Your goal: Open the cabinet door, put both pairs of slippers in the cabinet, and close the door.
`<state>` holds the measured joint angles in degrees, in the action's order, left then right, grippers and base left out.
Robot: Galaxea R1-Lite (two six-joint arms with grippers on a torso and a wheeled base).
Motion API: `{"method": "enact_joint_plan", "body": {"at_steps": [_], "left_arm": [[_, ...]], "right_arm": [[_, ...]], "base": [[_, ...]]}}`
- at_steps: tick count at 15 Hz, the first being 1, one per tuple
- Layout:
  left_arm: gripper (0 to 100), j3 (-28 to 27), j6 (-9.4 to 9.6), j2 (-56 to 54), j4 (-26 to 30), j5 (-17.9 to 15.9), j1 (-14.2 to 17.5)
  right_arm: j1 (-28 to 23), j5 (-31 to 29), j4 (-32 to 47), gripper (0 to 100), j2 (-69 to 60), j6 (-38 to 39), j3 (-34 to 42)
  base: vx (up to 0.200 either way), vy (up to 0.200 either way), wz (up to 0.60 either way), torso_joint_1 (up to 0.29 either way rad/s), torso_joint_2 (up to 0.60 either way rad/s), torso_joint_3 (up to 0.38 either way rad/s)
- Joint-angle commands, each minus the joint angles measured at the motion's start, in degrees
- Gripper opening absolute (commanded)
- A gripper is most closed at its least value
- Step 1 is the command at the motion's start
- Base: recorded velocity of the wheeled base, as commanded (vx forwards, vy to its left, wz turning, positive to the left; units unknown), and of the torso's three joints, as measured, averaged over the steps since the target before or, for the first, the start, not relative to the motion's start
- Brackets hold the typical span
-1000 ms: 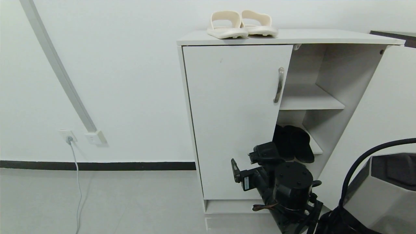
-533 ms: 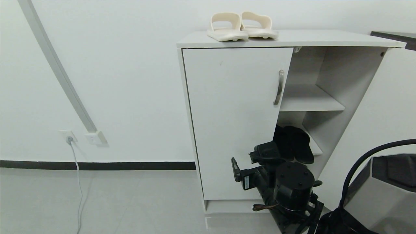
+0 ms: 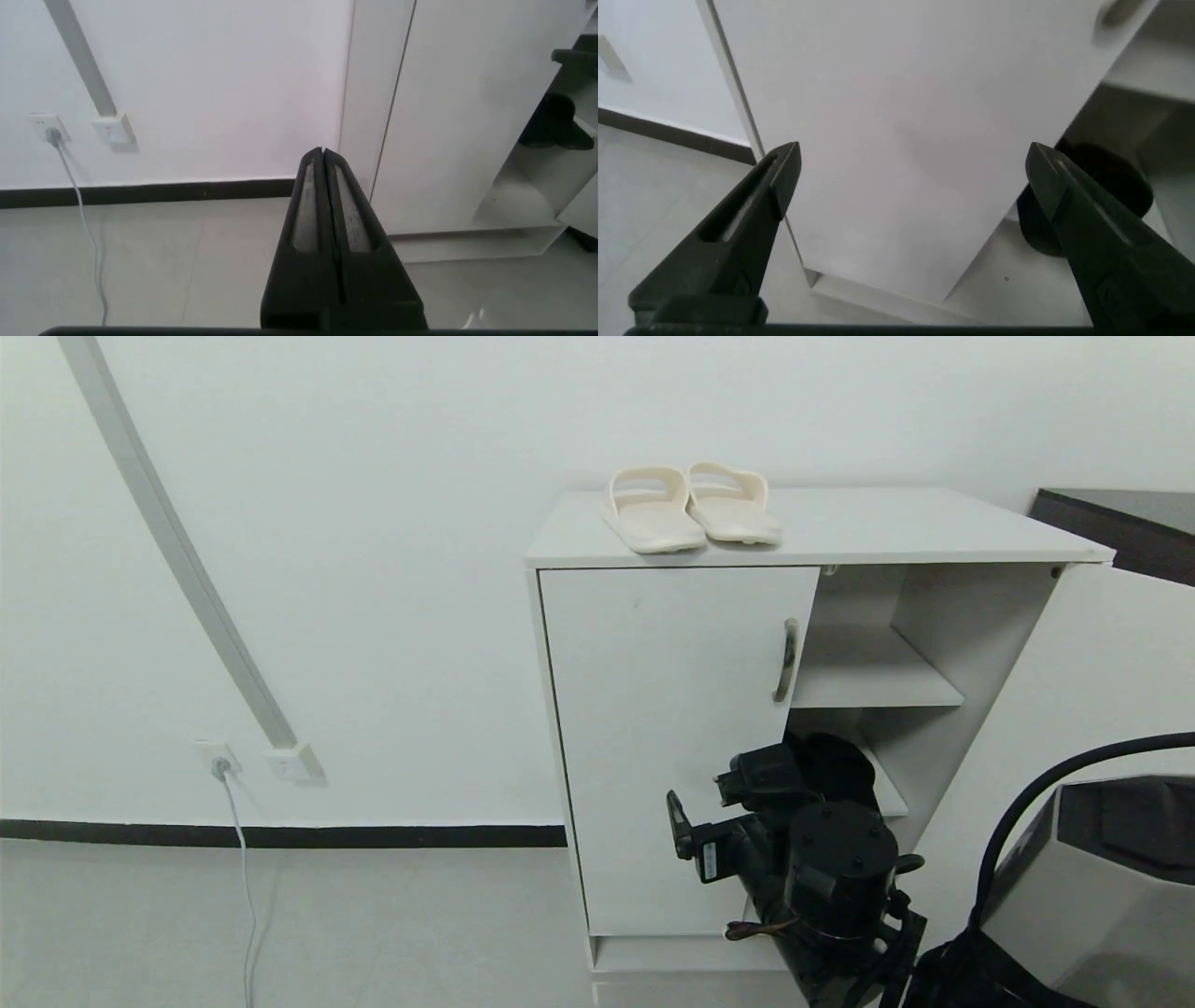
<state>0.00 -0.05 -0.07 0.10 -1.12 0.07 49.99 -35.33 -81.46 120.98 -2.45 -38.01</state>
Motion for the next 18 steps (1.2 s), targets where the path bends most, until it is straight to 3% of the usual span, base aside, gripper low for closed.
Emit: {"method": "enact_joint_plan", "body": {"at_steps": [1,18], "left_arm": [[0,0.0,-0.04,0.07,-0.01,-0.02,0.01],[0,0.0,-0.04,0.07,-0.01,-0.02,0.01]], "right_arm": [[0.02,0.0,-0.02,100,0.05,-0.01,-0.05],[0.19,0.08,-2.04,100,-0.22,-1.33,1.45]], "base": [[0.0,0.0,0.0,0.119,-0.47,-0.344],[0.0,0.0,0.0,0.186,-0.51,-0.322]]}}
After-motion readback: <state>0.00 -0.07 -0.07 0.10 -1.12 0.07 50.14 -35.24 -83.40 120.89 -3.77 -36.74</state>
